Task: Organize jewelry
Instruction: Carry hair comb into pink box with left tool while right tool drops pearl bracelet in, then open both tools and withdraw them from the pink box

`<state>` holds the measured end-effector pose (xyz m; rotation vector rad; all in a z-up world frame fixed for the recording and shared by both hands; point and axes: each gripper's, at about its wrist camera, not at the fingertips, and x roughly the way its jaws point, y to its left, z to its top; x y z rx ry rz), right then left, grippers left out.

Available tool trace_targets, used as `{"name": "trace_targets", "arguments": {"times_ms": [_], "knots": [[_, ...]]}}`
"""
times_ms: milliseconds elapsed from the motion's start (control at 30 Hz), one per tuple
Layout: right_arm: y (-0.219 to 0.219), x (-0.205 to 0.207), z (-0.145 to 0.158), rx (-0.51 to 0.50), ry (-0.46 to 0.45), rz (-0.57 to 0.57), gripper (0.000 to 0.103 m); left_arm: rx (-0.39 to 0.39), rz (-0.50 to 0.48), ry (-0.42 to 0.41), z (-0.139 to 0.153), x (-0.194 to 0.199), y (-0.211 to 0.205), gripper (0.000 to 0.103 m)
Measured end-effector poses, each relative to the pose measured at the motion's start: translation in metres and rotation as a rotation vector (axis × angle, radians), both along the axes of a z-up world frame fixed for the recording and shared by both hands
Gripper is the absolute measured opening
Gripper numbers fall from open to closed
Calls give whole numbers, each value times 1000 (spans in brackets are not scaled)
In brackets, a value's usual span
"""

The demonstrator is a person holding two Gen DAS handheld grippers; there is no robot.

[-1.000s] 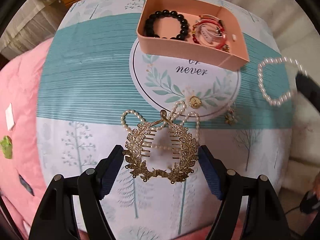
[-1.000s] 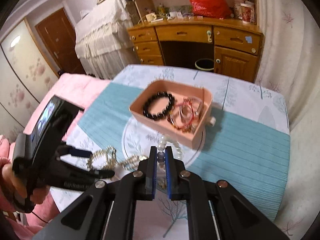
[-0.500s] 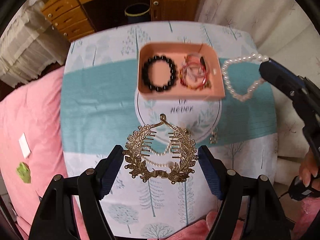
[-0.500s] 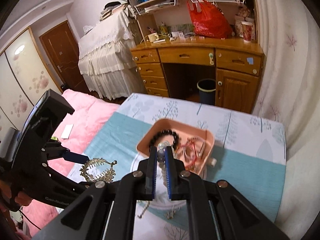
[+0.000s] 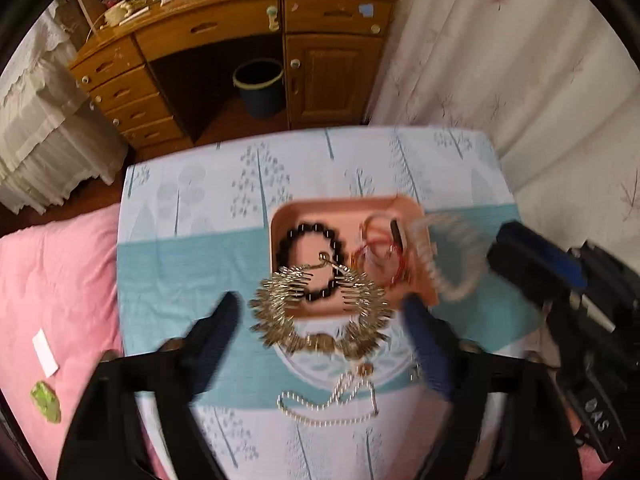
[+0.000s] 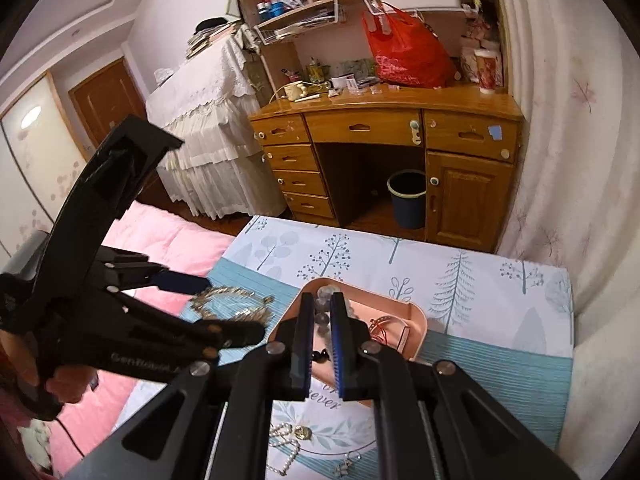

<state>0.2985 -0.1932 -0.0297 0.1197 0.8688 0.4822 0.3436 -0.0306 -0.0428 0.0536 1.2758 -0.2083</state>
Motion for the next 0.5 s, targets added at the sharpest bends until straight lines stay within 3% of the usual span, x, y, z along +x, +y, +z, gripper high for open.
{"name": "trace_targets", "arguments": {"times_ms": [33,67,500], "knots": [[-2,2,-2,4,10,-12,28,5,4,-7,-1,2,0,102],[-5,2,-4,6,18,-29,31,12,2,-14,-1,5,0,102],[-29,-20,-35,42,173,-173,31,-25,-41,4,-18,-9,21,102]]}}
